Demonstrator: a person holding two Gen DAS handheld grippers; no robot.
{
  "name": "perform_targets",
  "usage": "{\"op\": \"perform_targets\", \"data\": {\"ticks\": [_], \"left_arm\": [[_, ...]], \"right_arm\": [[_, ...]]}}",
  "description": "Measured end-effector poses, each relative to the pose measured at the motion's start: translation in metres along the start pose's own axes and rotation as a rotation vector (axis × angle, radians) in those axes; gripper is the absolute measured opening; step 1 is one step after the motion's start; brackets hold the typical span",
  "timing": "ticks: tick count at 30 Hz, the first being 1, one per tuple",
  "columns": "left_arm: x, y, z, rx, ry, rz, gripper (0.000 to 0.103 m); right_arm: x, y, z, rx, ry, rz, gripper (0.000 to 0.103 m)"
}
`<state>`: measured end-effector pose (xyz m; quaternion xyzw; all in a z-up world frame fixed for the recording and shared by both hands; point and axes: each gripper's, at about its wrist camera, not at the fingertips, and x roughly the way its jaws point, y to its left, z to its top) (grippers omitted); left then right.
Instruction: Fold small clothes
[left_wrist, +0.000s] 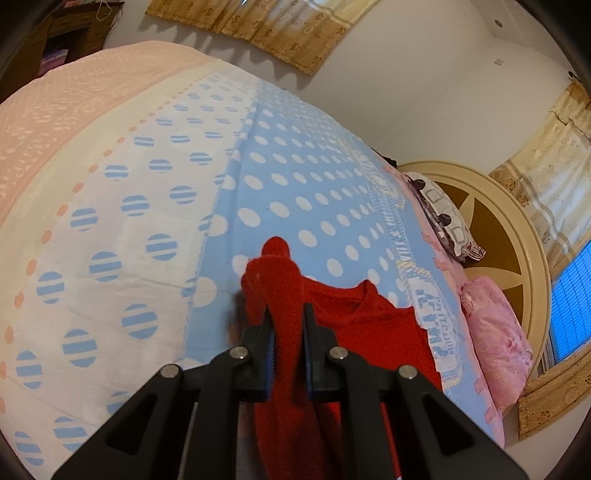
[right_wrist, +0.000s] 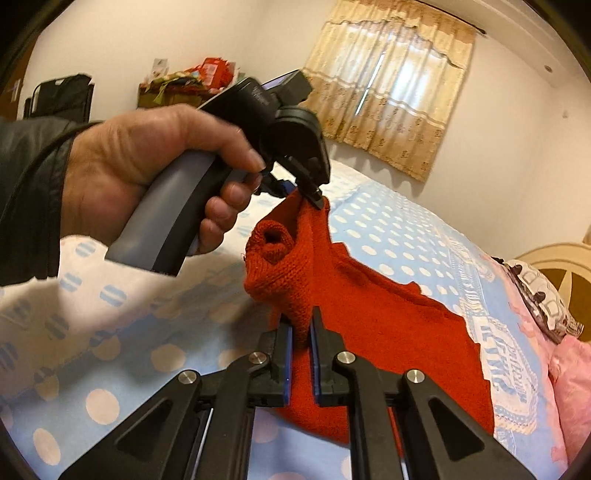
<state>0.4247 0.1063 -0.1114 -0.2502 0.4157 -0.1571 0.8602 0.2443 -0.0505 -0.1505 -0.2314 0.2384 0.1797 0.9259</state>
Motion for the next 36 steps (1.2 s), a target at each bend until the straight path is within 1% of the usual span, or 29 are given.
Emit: {"op": "perform_targets", "data": {"ticks": [7,17,29,36], "left_arm": [[0.001,-0.029,0.003,0.037,-0.018,-0.014,0.012],[0.006,-0.065,0.005,0.082,-0.023,-0.020,0.012],[0.029,-0.116,-0.004,0.133,0.000,-0.030,0.012],[0.047,-0.144,-0.010,0.167,0.021,-0.036,0.012]], "right_arm": [[-0.005,-0.015,-0.005,0.069,-0.018,-0.018,0.007],[-0.019,-0.041,-0.014,0.172,-0.030,-0.030,0.006],[-0.031,-0.079,-0.034,0.291,-0.014,-0.048,0.006],[-0.033,-0.105,-0.048,0.387,0.010,-0.045,0.006]]}}
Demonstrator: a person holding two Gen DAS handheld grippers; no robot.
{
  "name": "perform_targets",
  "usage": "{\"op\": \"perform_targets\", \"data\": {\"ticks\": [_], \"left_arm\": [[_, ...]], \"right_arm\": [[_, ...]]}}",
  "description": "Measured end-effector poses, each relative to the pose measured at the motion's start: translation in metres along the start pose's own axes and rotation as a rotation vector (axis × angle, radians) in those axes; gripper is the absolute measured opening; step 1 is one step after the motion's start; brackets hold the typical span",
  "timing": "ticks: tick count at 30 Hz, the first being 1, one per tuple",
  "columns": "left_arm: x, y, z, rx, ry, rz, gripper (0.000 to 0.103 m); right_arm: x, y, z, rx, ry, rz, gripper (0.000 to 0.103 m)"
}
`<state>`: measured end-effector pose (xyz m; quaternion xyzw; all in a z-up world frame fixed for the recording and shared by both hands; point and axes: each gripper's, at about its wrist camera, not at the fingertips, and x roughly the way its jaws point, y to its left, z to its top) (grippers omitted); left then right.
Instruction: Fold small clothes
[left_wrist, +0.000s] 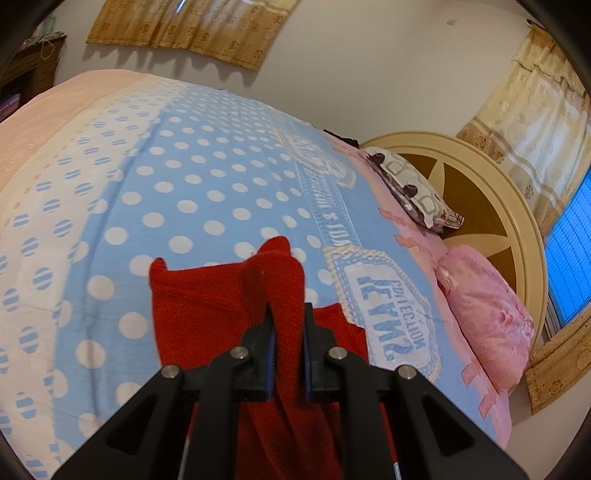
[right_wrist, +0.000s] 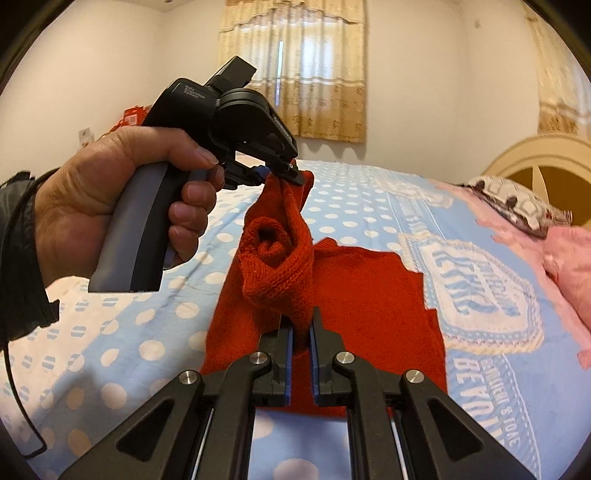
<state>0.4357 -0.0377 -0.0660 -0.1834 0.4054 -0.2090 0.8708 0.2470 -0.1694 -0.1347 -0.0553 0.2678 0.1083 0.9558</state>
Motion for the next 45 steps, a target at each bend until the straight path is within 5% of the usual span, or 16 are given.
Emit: {"op": "perform_targets", "data": {"ticks": [32,45], "left_arm": [[0.091,-0.078,-0.029,0.122,0.148,-0.028,0.012],[0.109,-0.106,-0.047,0.283,0.169,0.040,0.017]], "right_arm": [[0.004,-0.089,-0.040,0.351,0.133,0.004,0.006],[0.013,-0.103,-0.057,0.449,0.193,0.047,0.006]]}}
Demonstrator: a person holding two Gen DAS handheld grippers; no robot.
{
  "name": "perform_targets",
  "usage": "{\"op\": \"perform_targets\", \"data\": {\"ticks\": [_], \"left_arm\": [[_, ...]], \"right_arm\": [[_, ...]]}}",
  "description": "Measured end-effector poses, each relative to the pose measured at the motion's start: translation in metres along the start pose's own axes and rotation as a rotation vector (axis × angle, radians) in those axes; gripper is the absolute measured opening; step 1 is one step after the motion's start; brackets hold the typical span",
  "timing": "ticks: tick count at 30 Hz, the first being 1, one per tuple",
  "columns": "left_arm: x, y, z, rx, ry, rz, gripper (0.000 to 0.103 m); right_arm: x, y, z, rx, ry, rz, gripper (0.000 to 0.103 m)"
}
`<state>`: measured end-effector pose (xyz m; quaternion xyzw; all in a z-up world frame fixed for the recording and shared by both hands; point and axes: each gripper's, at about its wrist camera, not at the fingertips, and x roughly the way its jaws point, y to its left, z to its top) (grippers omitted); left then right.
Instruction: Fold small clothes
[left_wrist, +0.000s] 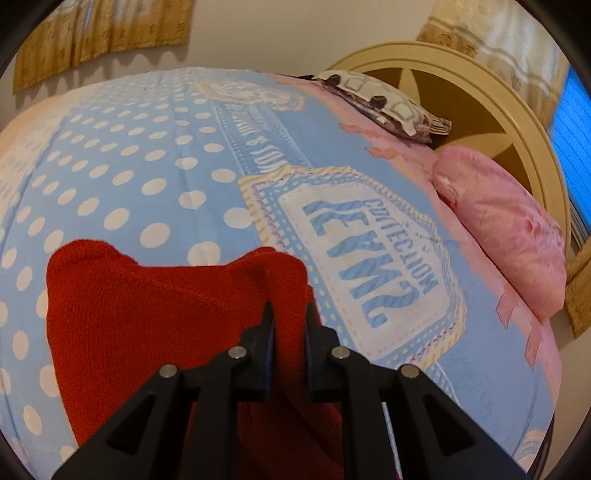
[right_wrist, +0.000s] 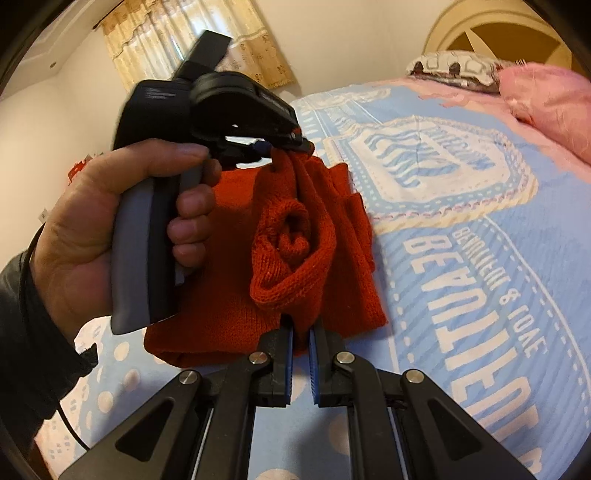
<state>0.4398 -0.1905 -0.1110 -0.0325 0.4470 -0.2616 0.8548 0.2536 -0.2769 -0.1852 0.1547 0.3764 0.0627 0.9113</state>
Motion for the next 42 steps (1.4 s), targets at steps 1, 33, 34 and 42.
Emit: {"op": "perform_targets", "data": {"ticks": [1,33,34,42], "left_arm": [[-0.003,-0.002,0.000,0.010,-0.008,-0.002,0.020],[-0.091,0.049,-0.148,0.119,-0.206,0.153,0.072],[-0.092,0.049,-0.150,0.121,-0.213,0.146,0.072],[-0.101,0.063,-0.155,0.049,-0.234,0.152,0.100]], "right_arm": [[0.000,-0.002,-0.001,0.009,0.003,0.004,0.007],[0.022,0.026,0.054,-0.044,0.117,0.088,0.040],[0.032,0.017,0.058,-0.023,0.130,0.045,0.038],[0.017,0.003,0.066,-0.025,0.135,0.007,0.033]]}}
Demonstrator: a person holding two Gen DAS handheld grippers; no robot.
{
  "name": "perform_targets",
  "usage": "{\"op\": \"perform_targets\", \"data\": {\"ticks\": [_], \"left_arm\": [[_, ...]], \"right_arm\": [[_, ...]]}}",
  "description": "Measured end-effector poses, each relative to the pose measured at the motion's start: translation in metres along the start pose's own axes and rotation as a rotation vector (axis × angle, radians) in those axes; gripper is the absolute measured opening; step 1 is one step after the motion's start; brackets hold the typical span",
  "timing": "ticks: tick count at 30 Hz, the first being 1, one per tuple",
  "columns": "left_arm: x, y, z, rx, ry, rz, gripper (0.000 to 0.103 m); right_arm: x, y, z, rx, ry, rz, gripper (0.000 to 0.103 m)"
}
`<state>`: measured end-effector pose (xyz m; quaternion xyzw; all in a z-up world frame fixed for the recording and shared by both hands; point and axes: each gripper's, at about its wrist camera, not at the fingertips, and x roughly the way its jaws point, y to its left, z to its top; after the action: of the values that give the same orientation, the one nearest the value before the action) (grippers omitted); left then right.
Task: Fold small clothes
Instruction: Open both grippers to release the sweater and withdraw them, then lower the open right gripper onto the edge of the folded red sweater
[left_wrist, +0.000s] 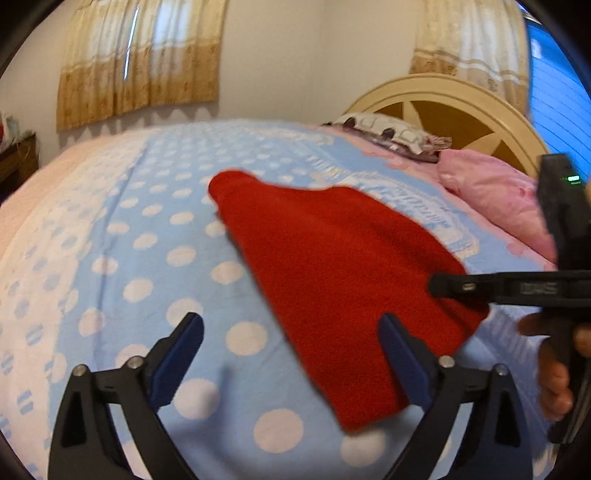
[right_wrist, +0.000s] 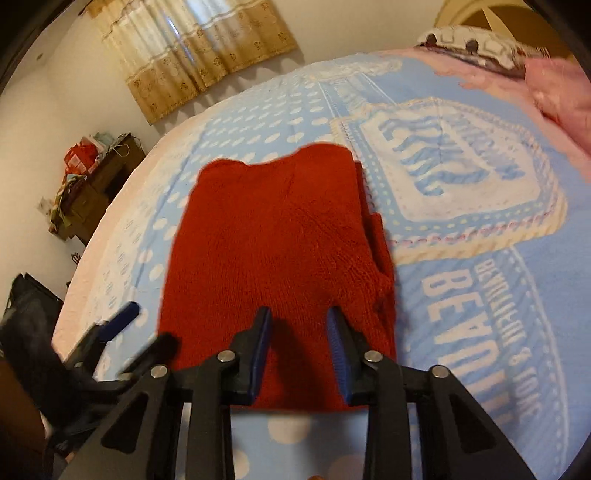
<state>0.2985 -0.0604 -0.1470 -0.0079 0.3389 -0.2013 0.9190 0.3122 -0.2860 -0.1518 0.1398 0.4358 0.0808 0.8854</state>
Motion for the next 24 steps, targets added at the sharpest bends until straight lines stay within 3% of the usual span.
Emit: {"op": "perform_targets", "data": {"ticks": [4,6,8,11,15,19,22,24], "left_arm": [[0.005,0.001,-0.002,-0.013,0.022,0.000,0.100],[0.004,-0.004,-0.003,0.006,0.021,0.006,0.101],[0.005,-0.007,-0.004,0.022,0.025,0.011,0.101],[0.005,-0.008,-0.004,0.030,0.029,0.009,0.103],[0.010,-0.004,-0.005,0.015,0.061,-0.026,0.103],[0.013,-0.002,-0.005,-0.004,0.082,-0.047,0.103],[0.016,0.002,-0.006,-0.030,0.102,-0.062,0.103],[0.017,0.003,-0.006,-0.045,0.107,-0.066,0.103]], "right_arm": [[-0.004,0.037,0.024,-0.129,-0.072,-0.002,0.037],[0.011,0.051,0.040,-0.173,-0.059,0.030,0.037],[0.033,0.055,0.052,-0.204,-0.010,-0.008,0.037],[0.065,0.035,0.056,-0.165,0.090,-0.120,0.036],[0.063,0.004,0.058,-0.104,0.069,-0.074,0.030],[0.064,0.008,0.061,-0.122,0.075,-0.088,0.029],[0.059,0.030,0.067,-0.188,0.058,-0.109,0.034],[0.059,0.044,0.073,-0.253,0.033,-0.127,0.043]]}}
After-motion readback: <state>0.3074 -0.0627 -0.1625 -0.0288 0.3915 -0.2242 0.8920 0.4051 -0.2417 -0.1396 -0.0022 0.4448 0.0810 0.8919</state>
